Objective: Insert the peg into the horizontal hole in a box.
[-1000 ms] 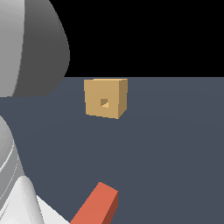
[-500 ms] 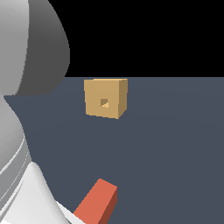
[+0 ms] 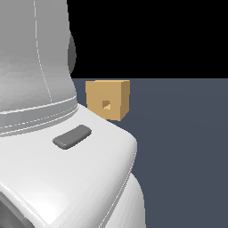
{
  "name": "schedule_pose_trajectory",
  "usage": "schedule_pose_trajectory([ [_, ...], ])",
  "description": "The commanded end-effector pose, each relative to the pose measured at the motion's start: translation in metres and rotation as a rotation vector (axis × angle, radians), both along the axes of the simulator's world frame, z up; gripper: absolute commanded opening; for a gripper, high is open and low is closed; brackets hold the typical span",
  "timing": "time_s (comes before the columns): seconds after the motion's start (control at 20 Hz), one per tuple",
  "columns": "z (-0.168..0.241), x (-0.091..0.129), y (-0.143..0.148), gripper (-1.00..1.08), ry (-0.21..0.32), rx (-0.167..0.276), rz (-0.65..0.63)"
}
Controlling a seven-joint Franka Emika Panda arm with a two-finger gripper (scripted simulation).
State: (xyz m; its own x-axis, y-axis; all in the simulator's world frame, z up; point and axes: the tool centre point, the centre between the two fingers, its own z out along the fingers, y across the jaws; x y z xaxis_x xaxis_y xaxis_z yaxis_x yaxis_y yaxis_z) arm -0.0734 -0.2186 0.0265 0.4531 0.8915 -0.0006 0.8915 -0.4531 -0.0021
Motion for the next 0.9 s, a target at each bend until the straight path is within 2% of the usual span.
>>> schedule_pose_trajectory([
  [0.0, 0.005, 0.000, 0.028, -1.00, -0.002, 0.000, 0.013],
  [0.55, 0.027, -0.008, 0.179, -1.00, -0.002, 0.000, 0.074],
  [0.85, 0.037, -0.012, 0.245, -1.00, -0.002, -0.001, 0.100],
])
